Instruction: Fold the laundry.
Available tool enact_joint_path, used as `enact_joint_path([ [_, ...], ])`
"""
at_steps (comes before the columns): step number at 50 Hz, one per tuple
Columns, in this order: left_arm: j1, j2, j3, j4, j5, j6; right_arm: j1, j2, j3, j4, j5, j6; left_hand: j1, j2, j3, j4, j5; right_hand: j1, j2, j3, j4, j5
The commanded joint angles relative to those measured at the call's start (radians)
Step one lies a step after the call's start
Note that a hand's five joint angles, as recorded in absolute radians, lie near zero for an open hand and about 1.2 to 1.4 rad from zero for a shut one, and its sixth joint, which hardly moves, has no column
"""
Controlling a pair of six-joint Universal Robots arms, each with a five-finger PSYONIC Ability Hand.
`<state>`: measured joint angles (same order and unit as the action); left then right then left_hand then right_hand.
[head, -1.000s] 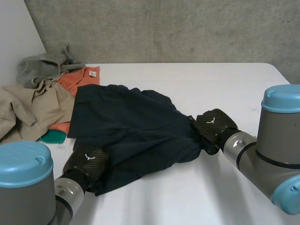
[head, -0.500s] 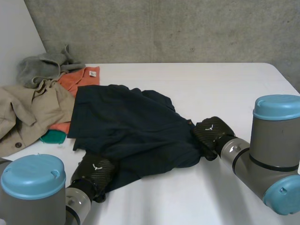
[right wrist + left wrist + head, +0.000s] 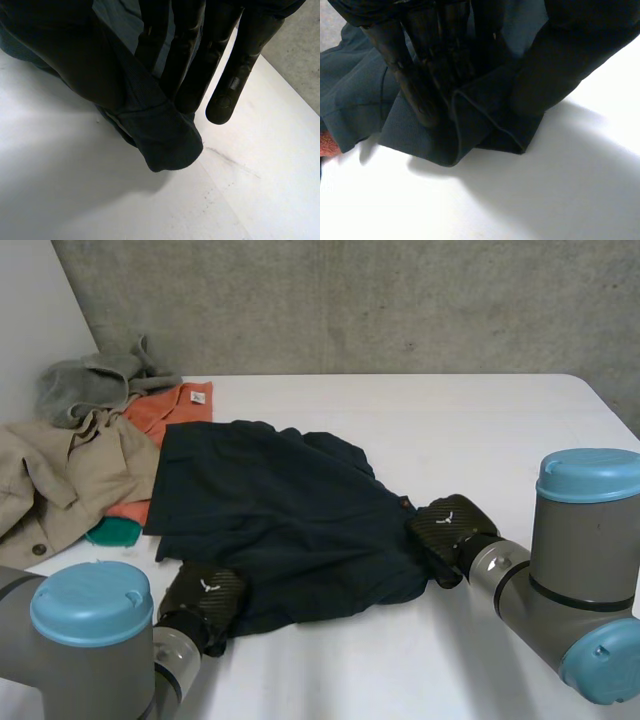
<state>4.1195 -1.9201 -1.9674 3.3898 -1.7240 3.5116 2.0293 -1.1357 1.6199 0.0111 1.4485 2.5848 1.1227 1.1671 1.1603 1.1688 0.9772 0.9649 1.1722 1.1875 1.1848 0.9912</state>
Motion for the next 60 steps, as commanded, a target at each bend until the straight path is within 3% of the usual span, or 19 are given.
enact_joint_path([
  [1,0.021,0.077,0.025,-0.015,-0.037,0.030,-0.006,-0.015,-0.011,0.012,0.009,-0.002,0.274,0.229,0.236,0.227,0.245,0.431,0.224,0.209,0.211,0.231],
  [5,0.022,0.284,0.031,-0.079,-0.039,0.093,-0.009,-0.088,-0.021,0.081,0.023,-0.037,0.274,0.229,0.236,0.227,0.245,0.431,0.224,0.209,0.211,0.231],
  [13,0.027,0.587,0.163,-0.308,0.010,0.124,-0.133,-0.378,-0.109,0.421,0.047,-0.285,0.274,0.229,0.236,0.227,0.245,0.431,0.224,0.209,0.211,0.231],
  [17,0.030,0.610,0.218,-0.400,0.046,0.119,-0.162,-0.463,-0.132,0.510,0.050,-0.376,0.274,0.229,0.236,0.227,0.245,0.431,0.224,0.209,0.211,0.231],
  [22,0.039,0.595,0.242,-0.417,0.058,0.115,-0.182,-0.492,-0.118,0.543,0.044,-0.410,0.274,0.229,0.236,0.227,0.245,0.431,0.224,0.209,0.211,0.231],
  [27,0.047,0.423,0.262,-0.382,0.061,0.115,-0.172,-0.437,-0.078,0.530,0.046,-0.407,0.274,0.229,0.236,0.227,0.245,0.431,0.224,0.209,0.211,0.231],
  [32,0.050,0.135,0.417,-0.287,0.052,0.128,-0.169,-0.192,-0.167,0.417,0.059,-0.397,0.274,0.229,0.236,0.227,0.245,0.431,0.224,0.209,0.211,0.231],
  [38,0.059,-0.108,0.790,-0.235,0.047,0.162,-0.144,-0.064,-0.352,0.219,0.105,-0.342,0.274,0.229,0.236,0.227,0.245,0.431,0.224,0.209,0.211,0.231],
  [42,0.094,-0.184,1.053,-0.126,0.034,0.199,-0.113,0.026,-0.512,-0.024,0.118,-0.341,0.274,0.229,0.236,0.227,0.245,0.431,0.224,0.209,0.211,0.231],
  [43,0.100,-0.191,1.096,-0.091,0.032,0.207,-0.103,0.040,-0.559,-0.160,0.118,-0.336,0.274,0.229,0.236,0.227,0.245,0.431,0.224,0.209,0.211,0.231],
  [44,0.105,-0.203,1.174,-0.008,0.032,0.220,-0.101,0.040,-0.572,-0.212,0.115,-0.334,0.274,0.229,0.236,0.227,0.245,0.431,0.224,0.209,0.211,0.231],
  [49,0.111,-0.206,1.297,0.210,0.021,0.233,-0.090,0.043,-0.620,-0.523,0.105,-0.331,0.274,0.229,0.236,0.227,0.245,0.431,0.224,0.209,0.211,0.231],
  [56,0.094,-0.198,1.297,0.250,0.020,0.230,-0.061,0.053,-0.660,-0.543,0.104,-0.321,0.274,0.229,0.236,0.227,0.245,0.431,0.224,0.209,0.211,0.231],
  [60,0.073,-0.186,1.166,0.232,0.027,0.227,-0.037,0.050,-0.641,-0.488,0.121,-0.304,0.274,0.229,0.236,0.227,0.245,0.431,0.224,0.209,0.211,0.231],
])
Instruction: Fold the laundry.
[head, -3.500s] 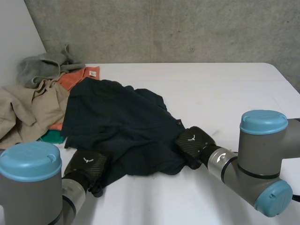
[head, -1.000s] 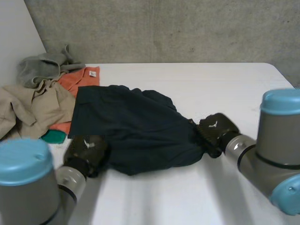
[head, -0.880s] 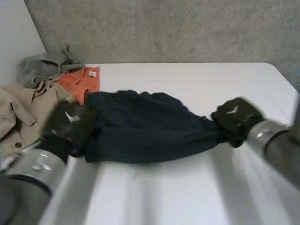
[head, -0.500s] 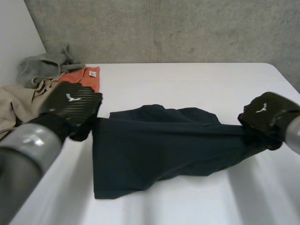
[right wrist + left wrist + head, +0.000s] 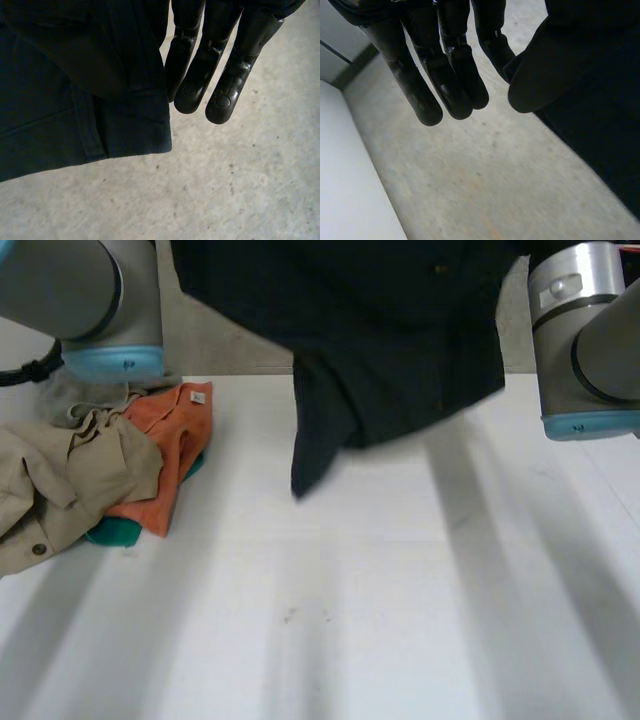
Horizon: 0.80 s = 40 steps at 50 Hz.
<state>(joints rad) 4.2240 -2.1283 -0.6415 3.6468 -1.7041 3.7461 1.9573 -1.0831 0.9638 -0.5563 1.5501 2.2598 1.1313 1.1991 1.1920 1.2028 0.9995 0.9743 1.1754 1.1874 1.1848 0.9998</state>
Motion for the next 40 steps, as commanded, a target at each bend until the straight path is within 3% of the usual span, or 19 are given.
enact_joint_path([
  [1,-0.032,0.030,-0.185,-0.025,0.008,-0.008,0.037,-0.005,0.021,0.091,0.022,0.024,0.265,0.197,0.204,0.193,0.222,0.422,0.221,0.209,0.211,0.222],
  [19,-0.045,0.129,-0.935,-0.062,0.008,-0.034,0.026,0.052,0.418,0.363,0.018,0.058,0.265,0.197,0.204,0.193,0.222,0.422,0.221,0.209,0.211,0.222],
  [25,-0.090,0.273,-1.136,-0.258,0.009,-0.037,0.025,-0.014,0.559,0.557,0.018,0.049,0.265,0.197,0.204,0.193,0.222,0.422,0.221,0.209,0.211,0.222],
  [32,-0.169,0.465,-1.308,-0.515,0.003,-0.029,0.022,-0.230,0.750,0.867,-0.002,0.031,0.265,0.197,0.204,0.193,0.222,0.422,0.221,0.209,0.211,0.222],
  [36,-0.228,0.517,-1.333,-0.644,0.001,-0.040,0.011,-0.293,0.808,0.918,-0.022,-0.031,0.265,0.197,0.204,0.193,0.222,0.422,0.221,0.209,0.211,0.222],
  [40,-0.243,0.519,-1.319,-0.679,0.008,-0.038,-0.020,-0.302,0.823,0.895,-0.028,-0.051,0.265,0.197,0.204,0.193,0.222,0.422,0.221,0.209,0.211,0.222],
])
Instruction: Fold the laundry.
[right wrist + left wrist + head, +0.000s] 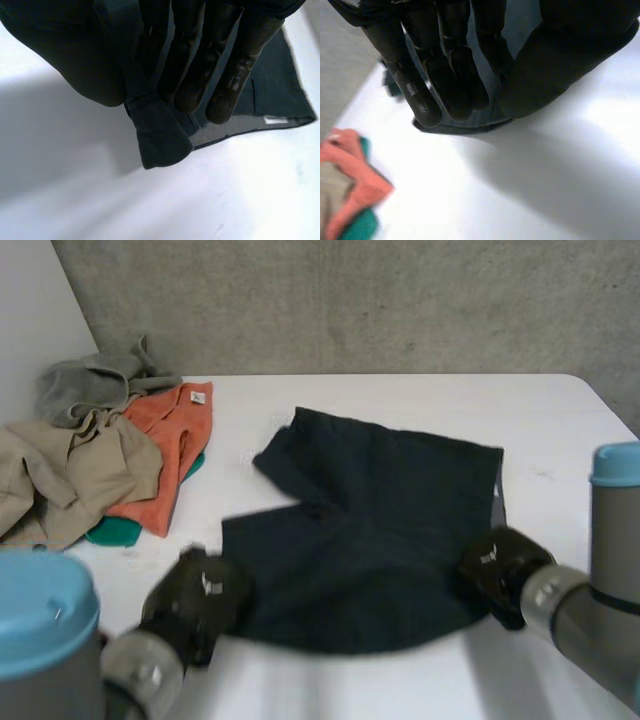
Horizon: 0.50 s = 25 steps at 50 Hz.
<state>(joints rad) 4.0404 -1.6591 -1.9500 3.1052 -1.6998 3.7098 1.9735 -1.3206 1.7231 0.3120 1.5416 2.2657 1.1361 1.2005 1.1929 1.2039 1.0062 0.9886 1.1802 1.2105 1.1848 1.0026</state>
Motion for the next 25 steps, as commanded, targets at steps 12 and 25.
enact_joint_path([
  [12,0.003,-0.010,0.154,0.076,0.006,0.015,-0.042,-0.052,0.073,-0.085,-0.023,-0.029,-0.861,-0.925,-0.918,-0.929,-0.906,0.408,0.216,0.186,0.211,0.219],
  [25,0.183,-0.439,0.514,0.250,0.238,0.032,-0.044,-0.035,0.082,-0.146,-0.028,0.029,-0.635,-0.700,-0.692,-0.703,-0.680,0.408,0.216,0.186,0.211,0.219],
])
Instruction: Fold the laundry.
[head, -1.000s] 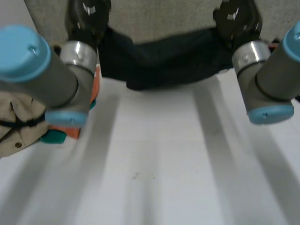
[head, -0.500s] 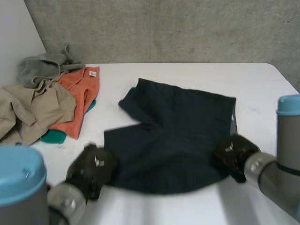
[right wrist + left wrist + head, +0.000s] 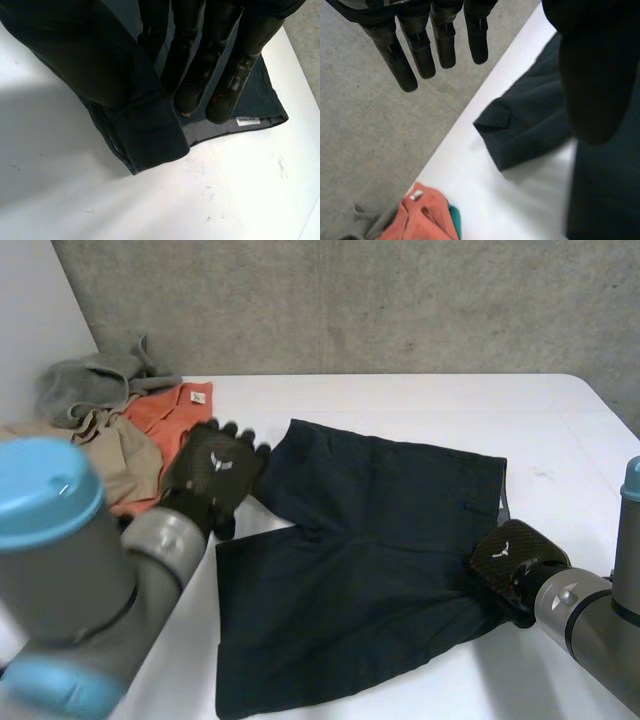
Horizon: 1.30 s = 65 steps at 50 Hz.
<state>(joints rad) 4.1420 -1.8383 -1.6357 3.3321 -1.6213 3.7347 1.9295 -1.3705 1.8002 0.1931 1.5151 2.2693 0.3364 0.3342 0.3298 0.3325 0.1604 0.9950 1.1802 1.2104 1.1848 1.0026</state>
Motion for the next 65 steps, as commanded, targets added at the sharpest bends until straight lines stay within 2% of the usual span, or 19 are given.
enact_joint_path([
  [1,0.096,-0.309,0.242,0.021,0.191,0.007,0.000,0.016,0.005,-0.032,-0.001,0.027,0.200,0.202,0.206,0.204,0.201,0.401,0.216,0.186,0.211,0.219],
  [8,0.132,-0.501,0.416,0.020,0.244,0.010,-0.001,0.042,0.010,-0.064,0.000,0.032,0.265,0.267,0.271,0.268,0.266,0.401,0.216,0.186,0.211,0.219],
  [11,0.133,-0.558,0.462,0.018,0.247,0.010,-0.001,0.045,0.013,-0.072,0.000,0.032,0.396,0.399,0.403,0.400,0.398,0.401,0.216,0.186,0.211,0.219],
  [15,0.135,-0.582,0.485,0.020,0.247,0.010,-0.004,0.050,0.014,-0.084,0.000,0.032,0.713,0.715,0.720,0.717,0.715,0.401,0.216,0.186,0.211,0.219],
  [17,0.135,-0.584,0.485,0.020,0.244,0.008,-0.007,0.050,0.014,-0.087,0.000,0.032,1.021,1.023,1.027,1.025,1.022,0.401,0.216,0.186,0.211,0.219],
  [18,0.135,-0.582,0.485,0.018,0.242,0.008,-0.010,0.050,0.014,-0.089,0.000,0.032,1.060,1.062,1.066,1.063,1.061,0.401,0.216,0.186,0.211,0.219],
  [23,0.133,-0.562,0.468,0.017,0.193,0.008,-0.023,0.050,0.005,-0.092,0.002,0.032,1.060,1.062,1.066,1.064,1.061,0.401,0.216,0.186,0.211,0.219],
  [28,0.126,-0.524,0.441,0.004,0.019,0.013,-0.021,0.048,0.001,-0.103,0.002,0.033,1.060,1.062,1.066,1.064,1.061,0.401,0.216,0.186,0.211,0.219],
  [32,0.121,-0.509,0.415,-0.014,-0.055,0.019,-0.017,0.050,-0.002,-0.118,0.004,0.062,1.060,1.062,1.066,1.064,1.061,0.401,0.216,0.186,0.211,0.219],
  [35,0.116,-0.513,0.410,-0.017,-0.083,0.033,-0.014,0.053,-0.010,-0.119,0.002,0.101,1.060,1.062,1.066,1.064,1.061,0.401,0.216,0.186,0.211,0.219],
  [41,0.099,-0.516,0.407,-0.011,-0.074,0.030,-0.014,0.083,-0.013,-0.121,-0.001,0.136,1.060,1.062,1.066,1.064,1.061,0.401,0.216,0.186,0.211,0.219],
  [42,0.090,-0.516,0.407,-0.003,-0.069,0.033,-0.012,0.087,-0.012,-0.121,-0.001,0.136,0.970,0.972,0.977,0.974,0.972,0.401,0.216,0.186,0.211,0.219],
  [44,0.084,-0.512,0.410,0.001,-0.068,0.033,-0.014,0.087,-0.010,-0.123,-0.001,0.136,0.586,0.589,0.593,0.590,0.588,0.401,0.216,0.186,0.211,0.219],
  [46,0.083,-0.509,0.412,0.016,-0.066,0.028,-0.014,0.087,-0.007,-0.123,0.000,0.136,0.354,0.356,0.360,0.358,0.355,0.401,0.216,0.186,0.211,0.219],
  [48,0.081,-0.507,0.407,0.038,-0.066,0.028,-0.015,0.087,-0.005,-0.123,0.000,0.136,0.271,0.273,0.277,0.275,0.272,0.401,0.216,0.186,0.211,0.219],
  [50,0.078,-0.506,0.402,0.070,-0.061,0.030,-0.015,0.087,-0.002,-0.123,0.000,0.138,0.200,0.203,0.207,0.204,0.202,0.401,0.216,0.186,0.211,0.219],
  [57,0.080,-0.509,0.395,0.087,-0.017,0.034,-0.012,0.087,-0.001,-0.124,0.000,0.138,0.156,0.158,0.163,0.160,0.158,0.401,0.216,0.186,0.211,0.219],
  [62,0.081,-0.538,0.396,0.090,0.095,0.033,-0.010,0.091,-0.002,-0.126,-0.001,0.138,0.156,0.158,0.163,0.160,0.157,0.401,0.216,0.186,0.211,0.219],
  [65,0.081,-0.562,0.407,0.093,0.126,0.033,-0.010,0.096,-0.004,-0.133,0.000,0.138,0.171,0.173,0.177,0.175,0.172,0.401,0.216,0.186,0.211,0.219],
])
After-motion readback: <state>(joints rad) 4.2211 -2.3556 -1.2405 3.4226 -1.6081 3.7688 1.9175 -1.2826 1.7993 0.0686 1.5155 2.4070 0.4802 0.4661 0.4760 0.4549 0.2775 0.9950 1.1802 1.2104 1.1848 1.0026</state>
